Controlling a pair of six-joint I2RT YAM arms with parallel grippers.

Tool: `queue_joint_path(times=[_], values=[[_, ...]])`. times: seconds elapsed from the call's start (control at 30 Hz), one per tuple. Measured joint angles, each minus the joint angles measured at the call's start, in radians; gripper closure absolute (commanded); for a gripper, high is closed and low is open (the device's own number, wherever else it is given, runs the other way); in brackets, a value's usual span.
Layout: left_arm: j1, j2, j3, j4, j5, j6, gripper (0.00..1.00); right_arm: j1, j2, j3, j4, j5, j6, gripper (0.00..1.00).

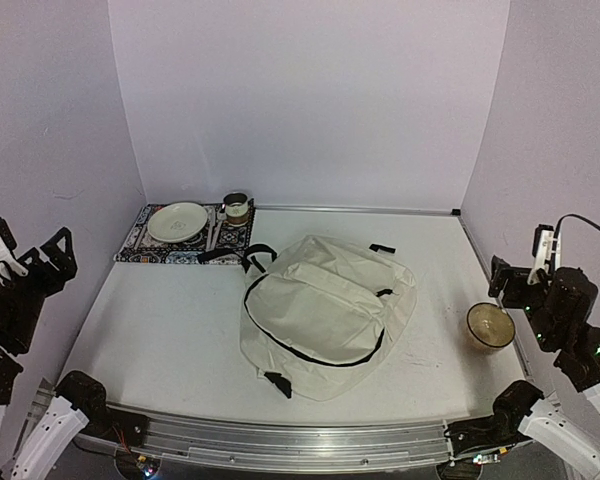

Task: Pack the student bag
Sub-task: Reset both arms

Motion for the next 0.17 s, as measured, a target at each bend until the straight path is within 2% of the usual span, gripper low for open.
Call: queue_joint_path(times=[0.17], values=[[0.0, -0.003, 0.0, 0.0, 0.018, 0.01, 0.01, 0.0, 0.0, 0.0, 0.0, 0.0, -0.003, 0.02]])
